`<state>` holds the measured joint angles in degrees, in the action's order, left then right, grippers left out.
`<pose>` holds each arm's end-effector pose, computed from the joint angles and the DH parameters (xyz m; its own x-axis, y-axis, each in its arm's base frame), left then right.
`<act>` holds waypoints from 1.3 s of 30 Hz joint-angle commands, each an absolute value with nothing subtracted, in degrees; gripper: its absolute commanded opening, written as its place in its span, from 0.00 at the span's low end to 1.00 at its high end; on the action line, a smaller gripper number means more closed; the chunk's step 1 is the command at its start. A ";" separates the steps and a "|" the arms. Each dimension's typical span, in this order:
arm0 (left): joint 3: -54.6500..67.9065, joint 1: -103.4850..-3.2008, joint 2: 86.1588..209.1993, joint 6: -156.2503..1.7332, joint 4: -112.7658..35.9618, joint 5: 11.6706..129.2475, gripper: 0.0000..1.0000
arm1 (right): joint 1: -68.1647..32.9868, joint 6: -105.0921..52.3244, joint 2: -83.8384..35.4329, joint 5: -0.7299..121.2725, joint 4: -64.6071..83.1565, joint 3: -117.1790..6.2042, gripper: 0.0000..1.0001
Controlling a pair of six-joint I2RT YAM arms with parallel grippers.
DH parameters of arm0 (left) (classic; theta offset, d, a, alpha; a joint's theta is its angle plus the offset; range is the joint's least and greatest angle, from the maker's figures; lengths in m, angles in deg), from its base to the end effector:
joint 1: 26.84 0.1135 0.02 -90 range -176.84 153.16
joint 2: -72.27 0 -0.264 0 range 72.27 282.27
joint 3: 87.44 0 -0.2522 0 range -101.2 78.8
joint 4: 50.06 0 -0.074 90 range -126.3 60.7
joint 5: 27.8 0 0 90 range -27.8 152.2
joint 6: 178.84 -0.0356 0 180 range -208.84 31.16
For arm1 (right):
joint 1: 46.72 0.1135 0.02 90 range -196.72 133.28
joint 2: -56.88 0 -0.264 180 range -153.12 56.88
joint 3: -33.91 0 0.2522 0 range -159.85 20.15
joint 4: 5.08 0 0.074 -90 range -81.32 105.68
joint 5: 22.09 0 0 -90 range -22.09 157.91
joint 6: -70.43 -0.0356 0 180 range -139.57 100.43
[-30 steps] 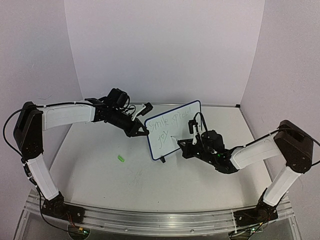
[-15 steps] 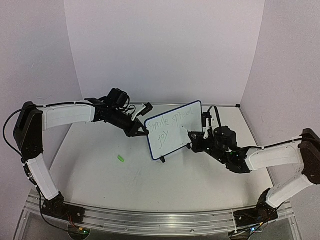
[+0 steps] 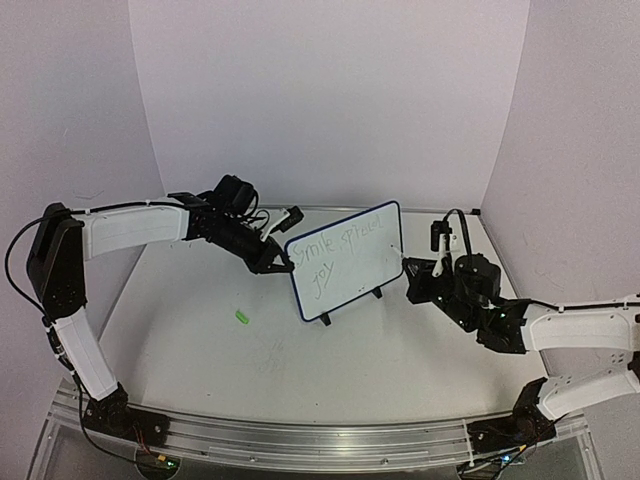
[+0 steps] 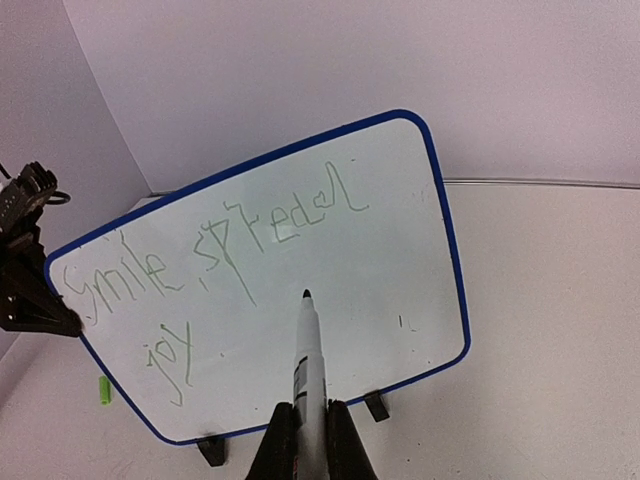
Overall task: Write a sentence on the whiteboard
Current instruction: Place the whiteboard at the center of the board, then pick up the pen cap from the center of the board.
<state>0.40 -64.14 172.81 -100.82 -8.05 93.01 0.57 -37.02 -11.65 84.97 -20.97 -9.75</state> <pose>0.2948 -0.2475 0.2557 -0.4375 0.5574 -0.7056 0.8904 0.3778 -0.2537 0.1833 0.1832 0.2363 -0.2527 0.1489 -0.9560 -0.4509 0.8561 0.2525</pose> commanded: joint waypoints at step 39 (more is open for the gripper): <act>23.23 -60.16 148.16 -82.22 -17.84 75.76 0.63 | 0.64 -38.23 -7.06 87.24 -17.69 -8.86 0.00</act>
<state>18.25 -62.13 150.60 -90.15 -11.25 79.89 0.57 -37.63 -7.96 86.24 -17.28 -8.43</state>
